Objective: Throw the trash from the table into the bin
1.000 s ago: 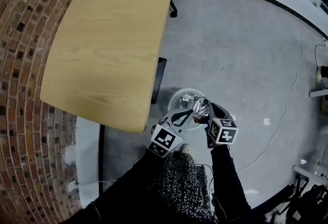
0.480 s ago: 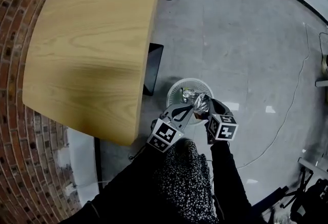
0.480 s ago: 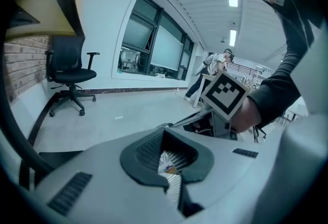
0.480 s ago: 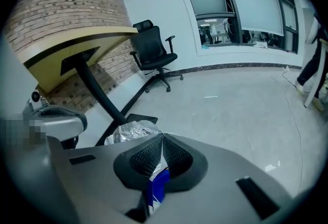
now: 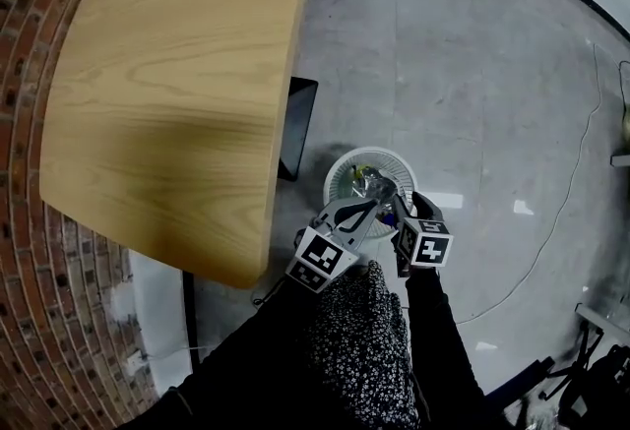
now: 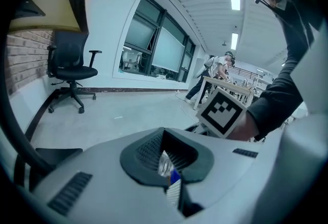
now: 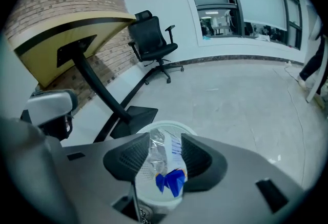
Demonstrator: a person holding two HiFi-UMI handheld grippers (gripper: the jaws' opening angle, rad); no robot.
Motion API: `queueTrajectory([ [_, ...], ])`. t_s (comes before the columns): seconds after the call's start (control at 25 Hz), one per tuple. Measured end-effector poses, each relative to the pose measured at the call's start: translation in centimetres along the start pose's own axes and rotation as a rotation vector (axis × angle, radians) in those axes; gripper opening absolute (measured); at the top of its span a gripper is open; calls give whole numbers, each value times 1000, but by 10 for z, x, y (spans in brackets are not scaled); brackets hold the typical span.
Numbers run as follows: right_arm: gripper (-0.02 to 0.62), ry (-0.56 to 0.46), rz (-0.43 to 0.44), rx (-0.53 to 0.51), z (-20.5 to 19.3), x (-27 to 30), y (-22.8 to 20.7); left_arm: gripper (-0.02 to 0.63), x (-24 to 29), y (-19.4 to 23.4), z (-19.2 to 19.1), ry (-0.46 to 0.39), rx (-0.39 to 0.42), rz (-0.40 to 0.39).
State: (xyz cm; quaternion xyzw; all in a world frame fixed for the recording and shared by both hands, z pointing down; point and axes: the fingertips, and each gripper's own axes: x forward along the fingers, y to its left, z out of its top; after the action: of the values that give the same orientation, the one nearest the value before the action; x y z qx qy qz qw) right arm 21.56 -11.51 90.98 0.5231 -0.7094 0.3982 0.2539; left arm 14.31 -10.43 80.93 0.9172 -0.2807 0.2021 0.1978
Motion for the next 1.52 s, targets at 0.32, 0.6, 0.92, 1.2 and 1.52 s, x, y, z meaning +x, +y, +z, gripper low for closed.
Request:
queueTrajectory([
  [0.32, 227, -33, 30, 17, 17, -18, 14, 8, -15, -6, 19, -11, 4, 5],
  [0.6, 225, -89, 35, -11, 51, -65, 31, 8, -39, -20, 60, -31, 2, 11],
  [0.92, 221, -204, 51, -20, 127, -143, 61, 8, -72, -45, 133, -93, 12, 37],
  [1.2, 117, -323, 47, -80, 188, -223, 75, 8, -116, -60, 218, -213, 48, 97],
  [1.52, 17, -423, 73, -188, 240, -295, 112, 8, -168, -60, 292, -303, 101, 182],
])
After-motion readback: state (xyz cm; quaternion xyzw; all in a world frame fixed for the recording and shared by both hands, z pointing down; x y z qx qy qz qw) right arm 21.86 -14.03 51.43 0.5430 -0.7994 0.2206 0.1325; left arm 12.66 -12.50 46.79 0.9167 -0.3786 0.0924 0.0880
